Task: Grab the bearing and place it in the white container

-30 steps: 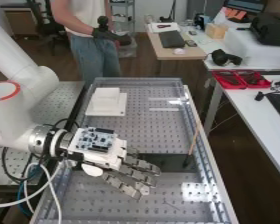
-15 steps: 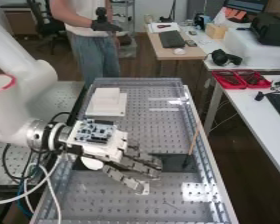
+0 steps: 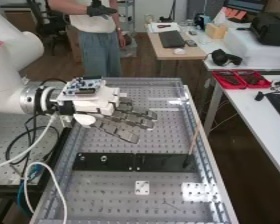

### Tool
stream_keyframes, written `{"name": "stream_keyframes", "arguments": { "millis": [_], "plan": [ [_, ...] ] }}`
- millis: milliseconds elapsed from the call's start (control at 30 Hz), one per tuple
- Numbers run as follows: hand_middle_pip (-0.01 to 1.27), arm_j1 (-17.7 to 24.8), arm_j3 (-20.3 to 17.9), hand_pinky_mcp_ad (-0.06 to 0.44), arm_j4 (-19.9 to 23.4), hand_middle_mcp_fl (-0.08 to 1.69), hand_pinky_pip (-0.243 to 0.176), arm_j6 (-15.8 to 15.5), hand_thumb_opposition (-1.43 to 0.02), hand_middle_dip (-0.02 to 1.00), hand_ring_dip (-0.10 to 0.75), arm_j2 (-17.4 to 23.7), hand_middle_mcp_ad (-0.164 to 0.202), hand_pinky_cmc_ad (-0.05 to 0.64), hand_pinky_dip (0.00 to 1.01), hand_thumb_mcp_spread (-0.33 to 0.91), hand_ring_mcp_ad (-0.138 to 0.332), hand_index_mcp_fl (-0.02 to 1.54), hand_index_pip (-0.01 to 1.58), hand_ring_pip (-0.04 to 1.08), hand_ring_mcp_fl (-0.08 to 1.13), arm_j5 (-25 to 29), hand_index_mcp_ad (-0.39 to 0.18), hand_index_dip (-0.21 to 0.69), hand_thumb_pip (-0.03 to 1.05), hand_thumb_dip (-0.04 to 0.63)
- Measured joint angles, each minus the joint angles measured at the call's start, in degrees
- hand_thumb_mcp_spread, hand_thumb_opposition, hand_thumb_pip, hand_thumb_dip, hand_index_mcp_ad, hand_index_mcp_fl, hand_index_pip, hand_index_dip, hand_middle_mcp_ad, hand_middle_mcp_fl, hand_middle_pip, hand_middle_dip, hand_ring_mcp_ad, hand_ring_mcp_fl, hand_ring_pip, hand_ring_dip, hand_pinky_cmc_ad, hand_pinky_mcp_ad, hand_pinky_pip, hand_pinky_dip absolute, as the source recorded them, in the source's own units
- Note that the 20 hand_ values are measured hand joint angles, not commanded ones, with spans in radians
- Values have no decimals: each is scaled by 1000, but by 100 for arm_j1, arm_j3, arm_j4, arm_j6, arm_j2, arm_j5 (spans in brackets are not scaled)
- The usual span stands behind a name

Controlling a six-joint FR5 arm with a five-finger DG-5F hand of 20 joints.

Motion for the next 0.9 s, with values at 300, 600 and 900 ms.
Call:
{"name": "stream_keyframes", "arguments": {
  "millis": [300,600,900],
  "plan": [
    [129,1025,-502,279,-43,54,-12,107,-806,204,96,745,66,365,190,415,117,225,1475,99,0,945,-80,251,560,284],
    [129,2054,-841,279,-177,54,-12,132,-806,204,96,1207,63,365,188,415,115,227,1475,99,0,1900,-80,251,560,284],
    [129,3027,-1092,279,-236,54,-12,121,-806,204,96,1455,66,365,188,415,113,227,1475,99,0,2832,-80,251,560,284]
  ]
}}
